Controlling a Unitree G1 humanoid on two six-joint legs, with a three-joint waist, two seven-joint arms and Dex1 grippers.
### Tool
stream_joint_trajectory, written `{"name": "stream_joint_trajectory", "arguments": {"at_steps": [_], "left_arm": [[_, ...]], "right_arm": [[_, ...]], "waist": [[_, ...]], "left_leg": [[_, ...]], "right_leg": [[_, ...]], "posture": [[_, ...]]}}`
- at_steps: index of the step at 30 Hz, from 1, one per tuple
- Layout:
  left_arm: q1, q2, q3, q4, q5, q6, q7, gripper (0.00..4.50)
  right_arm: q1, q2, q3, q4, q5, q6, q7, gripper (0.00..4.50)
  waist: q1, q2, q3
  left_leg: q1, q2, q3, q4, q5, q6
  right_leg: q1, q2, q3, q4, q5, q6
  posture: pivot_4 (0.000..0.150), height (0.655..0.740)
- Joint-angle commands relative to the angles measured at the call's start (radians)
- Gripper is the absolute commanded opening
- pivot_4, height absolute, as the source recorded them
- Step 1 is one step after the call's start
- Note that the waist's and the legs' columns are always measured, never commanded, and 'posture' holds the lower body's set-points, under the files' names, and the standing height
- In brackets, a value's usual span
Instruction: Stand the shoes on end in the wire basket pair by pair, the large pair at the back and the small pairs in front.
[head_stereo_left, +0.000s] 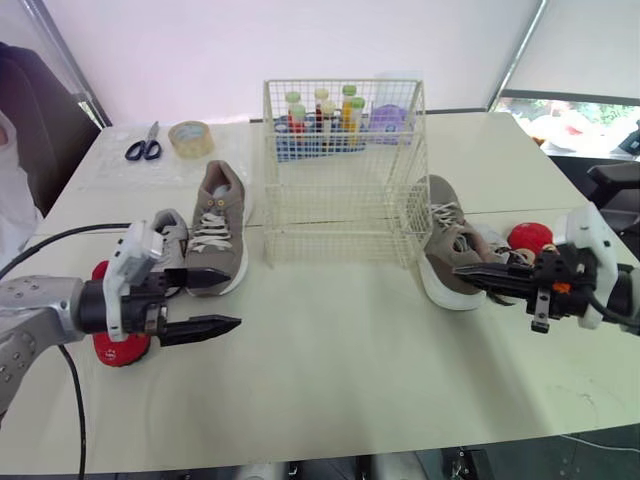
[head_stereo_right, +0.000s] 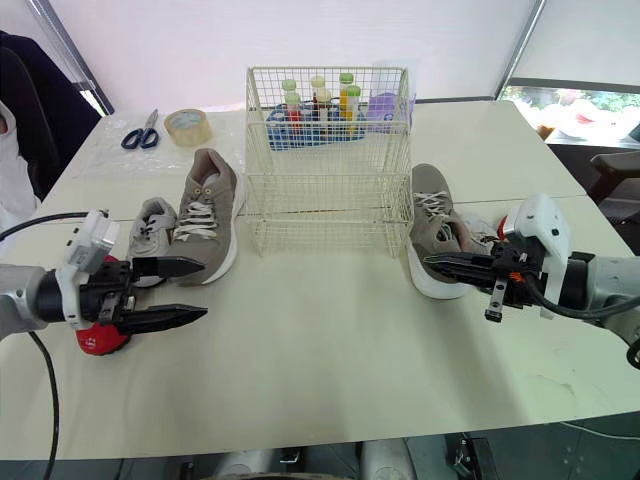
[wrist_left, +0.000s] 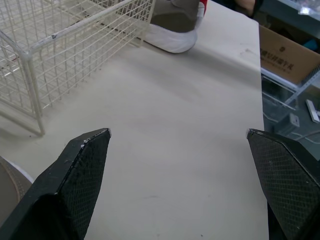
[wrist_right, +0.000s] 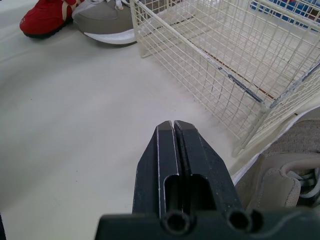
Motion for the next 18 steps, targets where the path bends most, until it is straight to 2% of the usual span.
{"name": "stream_joint_trajectory", "arguments": {"at_steps": [1,5,18], "left_arm": [[-0.017,0.002,0.038,0.001,-0.012,0.003,0.024,4.47],[-0.053,-0.025,0.045,0.011,-0.039,0.01,0.07,4.47],[-0.046,-0.044,0.02,0.015,-0.019,-0.003,0.073,4.47]], "right_arm": [[-0.015,-0.013,0.0,-0.021,0.013,-0.004,-0.003,0.0],[-0.021,-0.01,0.0,-0.026,0.015,0.002,-0.015,0.0],[-0.039,-0.018,0.021,-0.024,-0.001,0.009,-0.048,0.0]], "waist": [[0.0,0.0,0.0],[0.001,0.0,0.0],[0.001,0.0,0.0]], "left_leg": [[0.0,0.0,0.0,0.0,0.0,0.0],[0.0,0.0,0.0,0.0,0.0,0.0],[0.0,0.0,0.0,0.0,0.0,0.0]], "right_leg": [[0.0,0.0,0.0,0.0,0.0,0.0],[0.0,0.0,0.0,0.0,0.0,0.0],[0.0,0.0,0.0,0.0,0.0,0.0]], "posture": [[0.15,0.74],[0.15,0.74],[0.15,0.74]]}}
